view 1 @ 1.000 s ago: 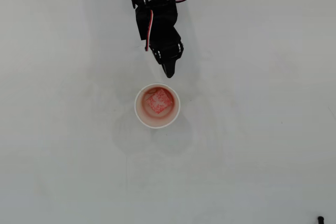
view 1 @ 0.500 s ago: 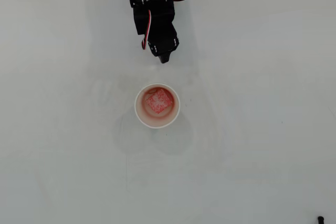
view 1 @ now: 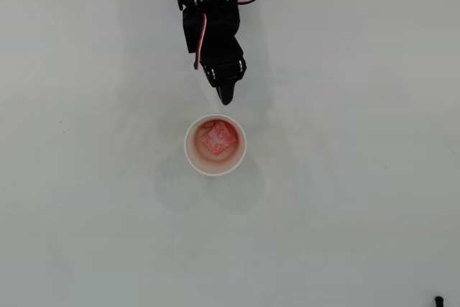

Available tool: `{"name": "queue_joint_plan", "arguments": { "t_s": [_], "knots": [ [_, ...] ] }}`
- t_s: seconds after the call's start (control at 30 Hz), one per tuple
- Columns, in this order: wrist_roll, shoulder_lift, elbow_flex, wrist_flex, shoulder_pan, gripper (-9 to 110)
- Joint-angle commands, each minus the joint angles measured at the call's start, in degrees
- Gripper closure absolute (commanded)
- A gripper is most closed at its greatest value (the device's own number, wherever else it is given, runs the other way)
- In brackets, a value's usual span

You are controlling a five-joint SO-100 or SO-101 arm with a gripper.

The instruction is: Grasp a red cube and put it in the cup.

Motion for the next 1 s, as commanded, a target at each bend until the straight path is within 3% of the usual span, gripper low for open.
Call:
{"name": "queue_joint_plan", "arguments": {
  "t_s": [0.0, 0.73, 0.97],
  "knots": [
    [0.7, 0.8, 4.0, -2.2, -0.1, 101],
    [0.0, 0.8, 4.0, -0.8, 4.3, 101],
    [10.2, 0.8, 4.0, -3.8, 5.6, 101]
  ]
}}
